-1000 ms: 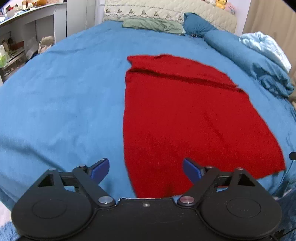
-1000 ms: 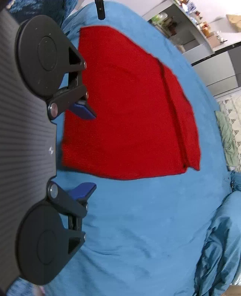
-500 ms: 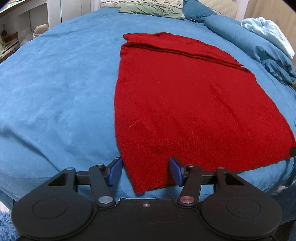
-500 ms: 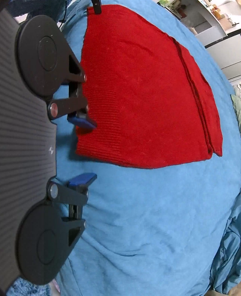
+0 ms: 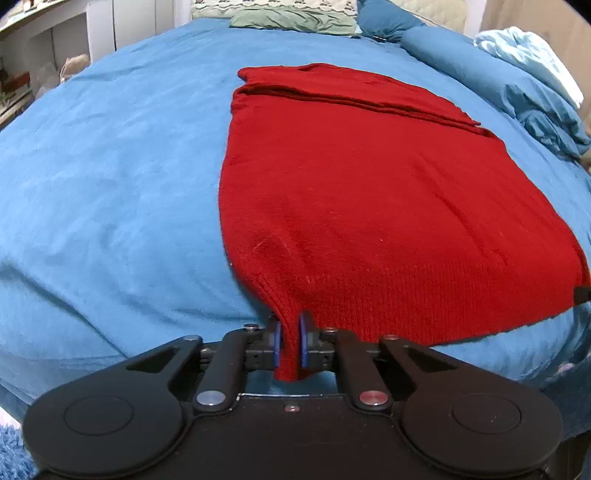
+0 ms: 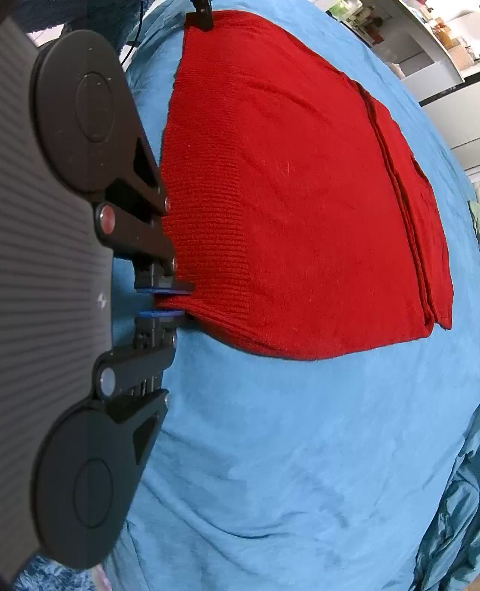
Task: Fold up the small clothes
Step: 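Grasp the sweater hem with both tools and lift it toward the collar, then lay the hem over the collar and open both tools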
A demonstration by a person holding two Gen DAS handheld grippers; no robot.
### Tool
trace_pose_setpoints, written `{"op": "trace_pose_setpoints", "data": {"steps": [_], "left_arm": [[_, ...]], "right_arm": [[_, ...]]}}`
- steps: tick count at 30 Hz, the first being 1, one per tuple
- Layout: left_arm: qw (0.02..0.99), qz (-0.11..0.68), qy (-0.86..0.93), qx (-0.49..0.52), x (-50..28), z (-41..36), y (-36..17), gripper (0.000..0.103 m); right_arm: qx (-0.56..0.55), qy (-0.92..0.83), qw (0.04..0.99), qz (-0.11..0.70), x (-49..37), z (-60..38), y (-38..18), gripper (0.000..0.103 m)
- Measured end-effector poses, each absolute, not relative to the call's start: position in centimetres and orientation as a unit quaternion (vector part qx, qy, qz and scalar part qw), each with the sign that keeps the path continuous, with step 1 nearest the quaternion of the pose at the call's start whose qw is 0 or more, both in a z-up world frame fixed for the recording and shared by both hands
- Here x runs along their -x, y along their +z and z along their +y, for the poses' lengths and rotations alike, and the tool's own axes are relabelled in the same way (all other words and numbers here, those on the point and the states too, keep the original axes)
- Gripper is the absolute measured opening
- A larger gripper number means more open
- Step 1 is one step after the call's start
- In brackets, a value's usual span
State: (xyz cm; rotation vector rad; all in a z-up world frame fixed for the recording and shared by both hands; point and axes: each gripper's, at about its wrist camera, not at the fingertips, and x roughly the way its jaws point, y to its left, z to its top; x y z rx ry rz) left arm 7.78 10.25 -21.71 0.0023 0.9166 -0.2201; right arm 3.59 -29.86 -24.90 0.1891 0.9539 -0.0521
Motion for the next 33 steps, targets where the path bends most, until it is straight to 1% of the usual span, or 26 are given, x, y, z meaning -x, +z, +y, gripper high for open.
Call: {"op": "trace_pose_setpoints", "data": {"steps": [7, 11, 16, 21, 24, 28, 31, 33], "left_arm": [[0.891, 0.440, -0.107, -0.004, -7.2, 10.1, -20.7, 0.006], [0.897, 0.428, -0.112, 0.012, -6.6, 10.7, -18.6, 0.006], [0.906, 0.404, -0.122, 0.043, -6.9, 11.6, -14.5, 0.006], [0.926, 0.347, -0.133, 0.066, -9.6, 11.5, -8.8, 0.006], [0.937, 0.314, -0.138, 0.071, -13.4, 11.0, -5.4, 0.005], [0.948, 0.277, -0.133, 0.085, -21.4, 10.4, -2.0, 0.005], [0.953, 0.266, -0.121, 0.084, -28.7, 9.5, -1.2, 0.005], [0.954, 0.268, -0.105, 0.087, -34.0, 8.9, -2.1, 0.005]], "right_arm": [[-0.124, -0.018, 0.886, 0.447, -3.1, -30.4, -24.5, 0.021], [-0.168, -0.003, 0.894, 0.416, -2.2, -31.5, -22.5, 0.020], [-0.203, 0.013, 0.906, 0.372, -2.0, -32.9, -18.6, 0.020], [-0.215, 0.036, 0.925, 0.310, -4.4, -34.2, -13.3, 0.020], [-0.217, 0.052, 0.934, 0.280, -8.0, -35.3, -10.3, 0.020], [-0.207, 0.058, 0.944, 0.249, -15.9, -37.2, -6.8, 0.020], [-0.210, 0.053, 0.947, 0.239, -23.4, -38.8, -5.6, 0.020], [-0.226, 0.047, 0.942, 0.244, -29.0, -39.9, -6.3, 0.020]]}}
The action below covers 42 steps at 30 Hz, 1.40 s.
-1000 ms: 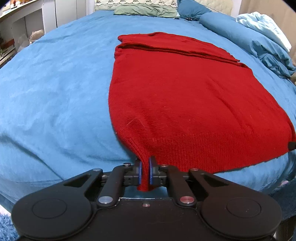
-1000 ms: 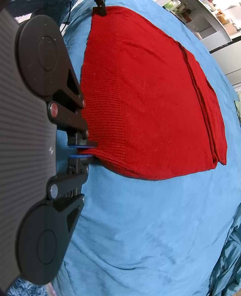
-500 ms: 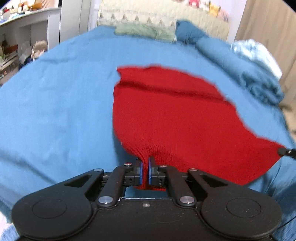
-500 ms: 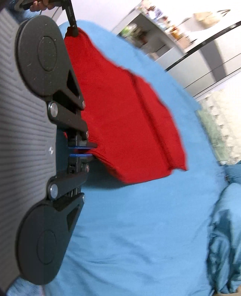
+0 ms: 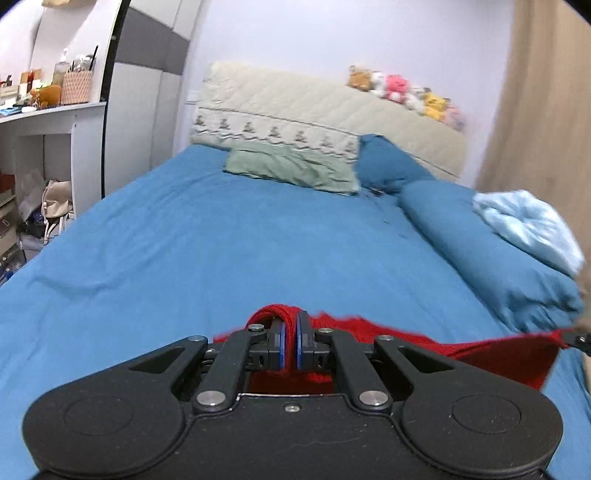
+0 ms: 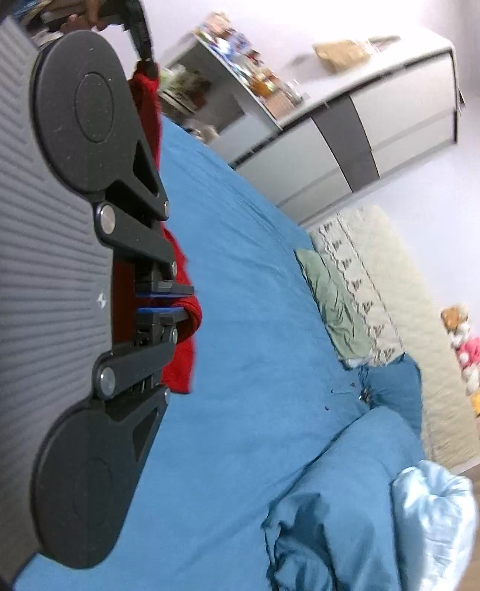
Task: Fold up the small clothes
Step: 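Lay the hem over the collar and open both tools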
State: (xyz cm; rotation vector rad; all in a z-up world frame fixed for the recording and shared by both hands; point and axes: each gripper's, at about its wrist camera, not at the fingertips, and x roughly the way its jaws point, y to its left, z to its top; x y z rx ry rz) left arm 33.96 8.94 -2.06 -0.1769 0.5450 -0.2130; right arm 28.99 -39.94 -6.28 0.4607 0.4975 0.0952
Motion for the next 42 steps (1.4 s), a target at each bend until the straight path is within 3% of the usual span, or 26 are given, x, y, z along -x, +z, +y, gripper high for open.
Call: {"op": "trace_pose_setpoints", "data": {"steps": [8, 15, 18, 19, 20, 21, 22, 23, 24, 26, 34, 42], "left_arm": [[0.930, 0.346, -0.050, 0.114, -47.5, 7.5, -15.0, 0.005], [0.927, 0.351, -0.040, 0.123, -52.0, 7.7, -17.3, 0.006], [0.924, 0.356, -0.028, 0.139, -53.2, 7.8, -17.2, 0.012], [0.926, 0.352, -0.022, 0.137, -53.1, 7.8, -16.9, 0.024], [0.931, 0.340, -0.017, 0.130, -52.7, 7.7, -16.2, 0.041], [0.937, 0.328, -0.017, 0.120, -52.0, 7.7, -15.7, 0.049], [0.942, 0.316, -0.020, 0.108, -51.1, 7.7, -15.0, 0.061], [0.948, 0.304, -0.026, 0.094, -49.7, 7.5, -14.3, 0.066], [0.951, 0.295, -0.033, 0.085, -48.5, 7.4, -13.8, 0.068], [0.949, 0.301, -0.064, 0.063, -46.2, 6.6, -13.8, 0.073], [0.920, 0.377, -0.103, 0.021, -43.0, 4.8, -20.5, 0.074], [0.916, 0.395, -0.071, 0.011, -42.9, 5.7, -18.8, 0.075]], "right_arm": [[-0.247, 0.006, 0.913, 0.326, -45.3, -40.9, -17.8, 0.020], [-0.260, 0.001, 0.913, 0.313, -50.3, -42.0, -21.1, 0.020], [-0.246, -0.004, 0.913, 0.325, -51.8, -41.9, -21.9, 0.024], [-0.236, -0.008, 0.915, 0.328, -52.0, -41.6, -21.7, 0.026], [-0.228, -0.006, 0.917, 0.328, -51.9, -41.3, -21.6, 0.038], [-0.219, 0.000, 0.921, 0.323, -51.3, -41.0, -21.2, 0.065], [-0.204, 0.003, 0.928, 0.313, -50.2, -40.5, -20.7, 0.080], [-0.185, 0.002, 0.937, 0.296, -49.0, -39.8, -20.0, 0.099], [-0.166, 0.009, 0.946, 0.280, -47.7, -39.1, -19.5, 0.103], [-0.141, 0.047, 0.950, 0.276, -45.5, -37.3, -19.2, 0.103], [-0.079, 0.032, 0.929, 0.360, -43.2, -34.3, -25.6, 0.100], [-0.111, -0.019, 0.922, 0.370, -42.5, -37.0, -24.6, 0.100]]}}
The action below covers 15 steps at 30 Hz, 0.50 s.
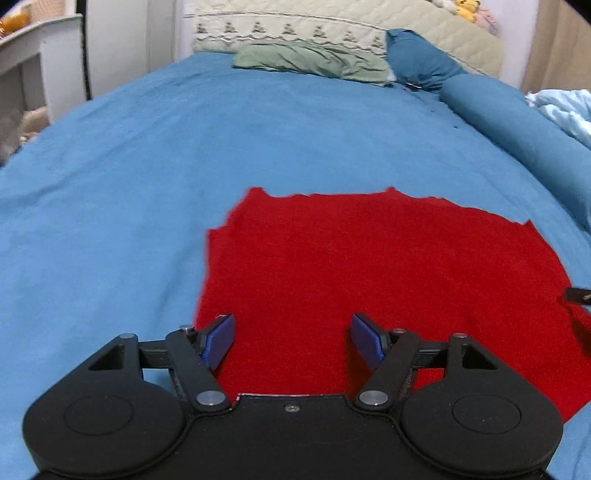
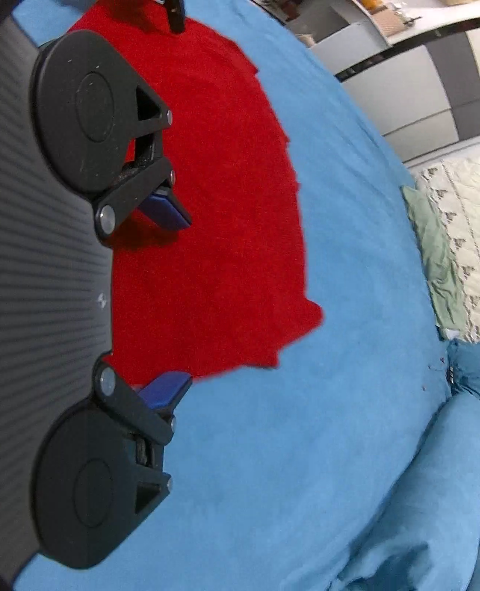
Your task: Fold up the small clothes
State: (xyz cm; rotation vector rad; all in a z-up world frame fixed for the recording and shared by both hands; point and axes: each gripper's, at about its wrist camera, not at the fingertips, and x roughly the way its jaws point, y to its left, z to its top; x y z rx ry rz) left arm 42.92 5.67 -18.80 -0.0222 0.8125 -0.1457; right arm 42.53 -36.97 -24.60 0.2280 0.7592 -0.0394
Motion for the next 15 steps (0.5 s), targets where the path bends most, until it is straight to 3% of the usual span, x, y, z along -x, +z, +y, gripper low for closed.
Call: {"op": "trace_pose_setpoints", "data": {"steps": [3, 5, 6, 15], "left_arm": [[0.924, 0.378, -0.023, -0.050, -41.5, 6.0, -17.7, 0.078], [0.929, 0.364, -0.040, -0.048, -40.1, 6.2, -16.5, 0.094], [0.932, 0.357, -0.051, -0.043, -39.2, 6.0, -15.7, 0.097], [0.927, 0.345, -0.144, -0.026, -37.8, -3.0, -13.8, 0.099]], "right_arm": [[-0.093, -0.036, 0.933, 0.347, -41.2, -37.7, -21.9, 0.100], [-0.096, -0.021, 0.936, 0.337, -39.1, -38.6, -19.9, 0.100], [-0.101, -0.012, 0.936, 0.336, -38.4, -39.0, -19.3, 0.100], [-0.071, 0.025, 0.924, 0.376, -33.7, -38.9, -19.9, 0.100]]}}
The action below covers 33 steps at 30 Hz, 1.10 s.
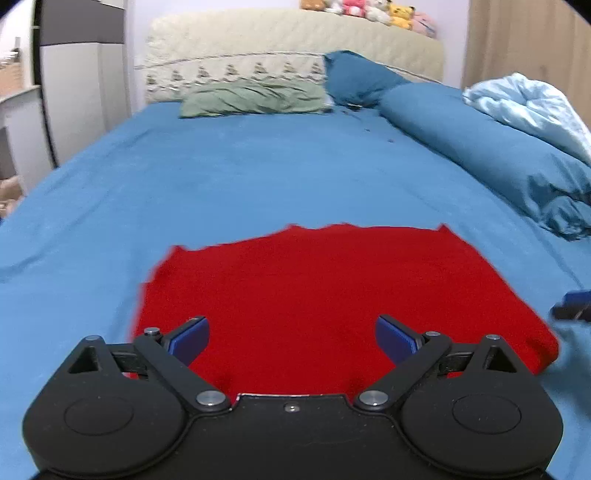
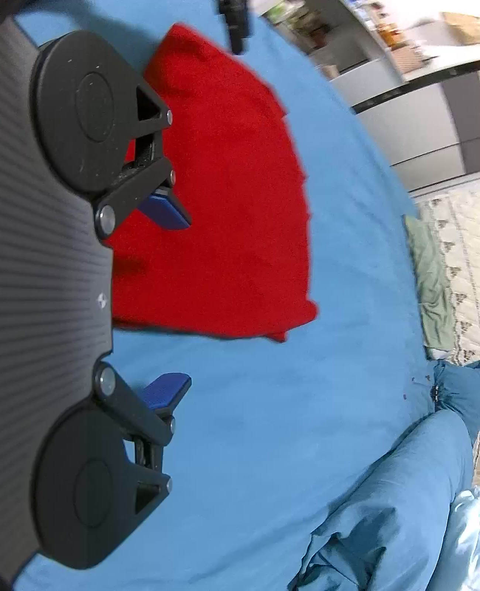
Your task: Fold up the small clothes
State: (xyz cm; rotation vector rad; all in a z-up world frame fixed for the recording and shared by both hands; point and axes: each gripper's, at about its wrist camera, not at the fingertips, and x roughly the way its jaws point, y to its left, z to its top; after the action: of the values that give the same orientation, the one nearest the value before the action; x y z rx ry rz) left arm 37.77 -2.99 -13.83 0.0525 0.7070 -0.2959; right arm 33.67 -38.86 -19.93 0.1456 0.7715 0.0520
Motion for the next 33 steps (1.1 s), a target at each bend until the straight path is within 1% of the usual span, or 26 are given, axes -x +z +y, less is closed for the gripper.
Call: {"op": "trace_pose_setpoints", "data": {"steps": [3, 7, 10, 11, 14, 16, 17, 19, 21, 22, 24, 26, 29, 31, 33], "left_arm": [[0.924, 0.350, -0.150, -0.024, -38.8, -5.6, -14.7, 0.099], [0.921, 0.359, -0.150, -0.019, -40.2, -7.4, -16.1, 0.098], [0.918, 0.372, -0.139, -0.029, -40.6, -7.9, -17.2, 0.098], [0.917, 0.375, -0.129, -0.035, -40.8, -8.0, -17.7, 0.098], [0.914, 0.387, -0.109, -0.049, -41.3, -7.7, -18.8, 0.098], [0.912, 0.395, -0.097, -0.057, -41.6, -7.4, -19.6, 0.098], [0.909, 0.403, -0.091, -0.062, -41.8, -7.3, -20.1, 0.098], [0.903, 0.416, -0.089, -0.064, -42.1, -7.0, -21.0, 0.099], [0.904, 0.413, -0.090, -0.071, -42.0, -7.0, -21.4, 0.101], [0.903, 0.414, -0.089, -0.074, -42.1, -7.1, -21.4, 0.102], [0.900, 0.419, -0.086, -0.080, -42.4, -7.5, -21.7, 0.103], [0.897, 0.426, -0.086, -0.081, -42.7, -7.6, -21.8, 0.103], [0.892, 0.437, -0.086, -0.080, -43.3, -7.4, -21.7, 0.103], [0.887, 0.445, -0.090, -0.078, -43.7, -7.4, -21.5, 0.103], [0.883, 0.454, -0.099, -0.066, -44.0, -6.8, -20.9, 0.103]], "right_arm": [[-0.074, 0.031, 0.922, 0.378, -34.1, -38.3, -21.9, 0.100], [-0.082, 0.029, 0.920, 0.382, -35.0, -37.8, -24.0, 0.099], [-0.090, 0.036, 0.918, 0.384, -35.5, -37.6, -25.3, 0.089], [-0.090, 0.037, 0.919, 0.383, -35.6, -37.4, -25.6, 0.087], [-0.086, 0.042, 0.920, 0.380, -35.5, -36.9, -26.0, 0.087], [-0.087, 0.042, 0.920, 0.380, -35.7, -36.9, -26.2, 0.084], [-0.091, 0.042, 0.920, 0.380, -35.7, -36.9, -26.3, 0.081], [-0.097, 0.044, 0.920, 0.378, -35.8, -36.9, -26.3, 0.071], [-0.105, 0.047, 0.917, 0.381, -35.9, -36.8, -26.2, 0.051], [-0.111, 0.048, 0.916, 0.382, -36.0, -36.7, -26.1, 0.048], [-0.124, 0.039, 0.914, 0.384, -36.1, -36.7, -25.9, 0.036], [-0.161, 0.028, 0.908, 0.386, -36.1, -37.1, -25.6, 0.028], [-0.223, 0.012, 0.898, 0.380, -36.1, -37.5, -24.3, 0.025], [-0.251, 0.019, 0.900, 0.356, -36.2, -37.0, -22.1, 0.025], [-0.252, 0.041, 0.909, 0.329, -36.8, -35.2, -18.8, 0.025]]}}
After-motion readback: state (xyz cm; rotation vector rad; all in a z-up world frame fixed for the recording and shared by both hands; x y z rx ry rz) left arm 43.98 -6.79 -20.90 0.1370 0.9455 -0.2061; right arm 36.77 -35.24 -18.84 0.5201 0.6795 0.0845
